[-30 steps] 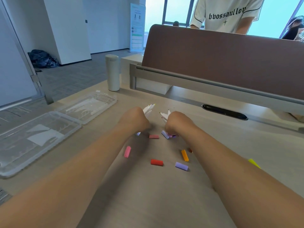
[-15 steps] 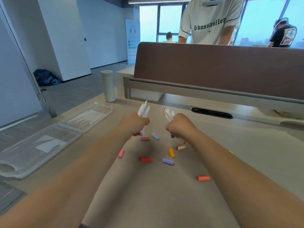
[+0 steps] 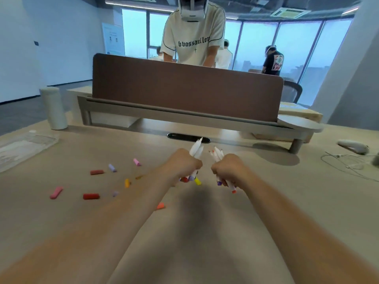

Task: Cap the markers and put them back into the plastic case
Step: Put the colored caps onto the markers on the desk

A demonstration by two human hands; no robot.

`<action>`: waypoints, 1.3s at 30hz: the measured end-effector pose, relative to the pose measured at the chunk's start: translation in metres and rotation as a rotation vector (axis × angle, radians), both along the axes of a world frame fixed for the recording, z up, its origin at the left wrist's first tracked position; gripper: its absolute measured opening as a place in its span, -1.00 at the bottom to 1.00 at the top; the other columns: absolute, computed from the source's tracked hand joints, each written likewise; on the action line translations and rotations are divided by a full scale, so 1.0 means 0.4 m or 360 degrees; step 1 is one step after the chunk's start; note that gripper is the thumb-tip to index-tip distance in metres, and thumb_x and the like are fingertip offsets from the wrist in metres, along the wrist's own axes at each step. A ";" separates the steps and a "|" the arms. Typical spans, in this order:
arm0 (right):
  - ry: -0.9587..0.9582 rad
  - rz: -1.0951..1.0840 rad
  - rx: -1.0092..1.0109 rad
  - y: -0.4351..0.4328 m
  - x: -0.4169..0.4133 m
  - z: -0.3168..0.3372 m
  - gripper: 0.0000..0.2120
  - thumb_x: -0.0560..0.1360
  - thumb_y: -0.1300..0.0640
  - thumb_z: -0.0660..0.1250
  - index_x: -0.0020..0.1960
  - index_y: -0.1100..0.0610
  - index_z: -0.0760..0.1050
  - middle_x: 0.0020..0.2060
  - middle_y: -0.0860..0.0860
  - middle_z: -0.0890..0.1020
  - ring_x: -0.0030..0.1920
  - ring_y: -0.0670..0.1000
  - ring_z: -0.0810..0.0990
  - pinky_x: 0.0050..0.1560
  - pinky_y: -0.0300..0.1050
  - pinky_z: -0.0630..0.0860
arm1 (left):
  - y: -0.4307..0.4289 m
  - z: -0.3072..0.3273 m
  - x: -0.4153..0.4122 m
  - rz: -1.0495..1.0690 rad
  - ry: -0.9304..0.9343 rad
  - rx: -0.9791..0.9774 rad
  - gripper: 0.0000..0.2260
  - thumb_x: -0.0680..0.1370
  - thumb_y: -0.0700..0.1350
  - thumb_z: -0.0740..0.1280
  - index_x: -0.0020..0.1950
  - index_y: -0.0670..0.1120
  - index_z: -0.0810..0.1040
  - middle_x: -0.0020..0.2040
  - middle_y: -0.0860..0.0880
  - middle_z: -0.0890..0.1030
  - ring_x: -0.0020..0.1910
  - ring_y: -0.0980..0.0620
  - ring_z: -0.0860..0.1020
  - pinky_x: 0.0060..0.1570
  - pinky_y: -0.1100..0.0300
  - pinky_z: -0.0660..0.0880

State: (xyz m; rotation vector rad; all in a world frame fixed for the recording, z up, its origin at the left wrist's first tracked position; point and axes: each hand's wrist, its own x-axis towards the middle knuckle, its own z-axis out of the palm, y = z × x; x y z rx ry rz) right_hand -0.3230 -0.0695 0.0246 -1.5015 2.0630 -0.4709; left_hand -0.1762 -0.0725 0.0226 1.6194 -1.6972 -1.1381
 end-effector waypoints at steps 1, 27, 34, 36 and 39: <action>0.0011 -0.0022 0.0023 0.009 -0.033 -0.006 -0.83 0.43 0.27 0.21 -0.27 0.31 0.50 -0.47 0.16 0.58 -0.65 0.03 0.46 -0.47 -0.24 0.44 | 0.003 -0.006 -0.036 -0.0023 0.0004 0.0028 -0.89 0.46 -0.22 0.26 -0.18 -0.25 0.53 -0.57 -0.08 0.50 -0.49 -0.03 0.46 -0.49 0.31 0.36; 0.0170 -0.0174 -0.0010 -0.008 -0.189 -0.111 -0.68 0.51 0.21 0.21 -0.42 0.18 0.45 -0.61 0.06 0.51 -0.48 0.06 0.52 -0.43 -0.21 0.40 | -0.033 -0.076 -0.284 -0.0114 -0.0367 0.0123 -0.77 0.60 -0.18 0.24 -0.25 -0.20 0.48 -0.18 -0.24 0.57 -0.08 -0.28 0.60 -0.35 0.13 0.44; 0.0370 -0.0126 0.0023 0.004 -0.179 -0.095 -0.68 0.54 0.20 0.21 -0.39 0.17 0.46 -0.45 0.07 0.54 -0.44 0.04 0.49 -0.44 -0.22 0.35 | -0.007 -0.053 -0.290 -0.0178 -0.0486 0.0073 -0.77 0.66 -0.17 0.15 -0.11 -0.23 0.51 0.00 -0.28 0.58 -0.19 -0.16 0.49 -0.34 0.16 0.43; 0.0395 -0.0124 0.0034 0.007 -0.177 -0.088 -0.68 0.55 0.19 0.20 -0.36 0.18 0.47 -0.43 0.07 0.54 -0.43 0.04 0.49 -0.42 -0.21 0.36 | 0.002 -0.044 -0.286 -0.0192 -0.0526 -0.0013 -0.75 0.67 -0.17 0.11 0.07 -0.24 0.55 0.12 -0.29 0.61 -0.14 -0.12 0.46 -0.24 0.17 0.39; 0.0437 -0.0114 0.0114 0.016 -0.176 -0.078 -0.73 0.52 0.24 0.22 -0.35 0.19 0.48 -0.41 0.08 0.54 -0.42 0.04 0.49 -0.33 -0.20 0.43 | 0.008 -0.044 -0.281 -0.0299 -0.0649 -0.0046 -0.78 0.67 -0.17 0.11 0.02 -0.22 0.52 0.17 -0.30 0.61 -0.12 -0.12 0.46 -0.14 0.20 0.37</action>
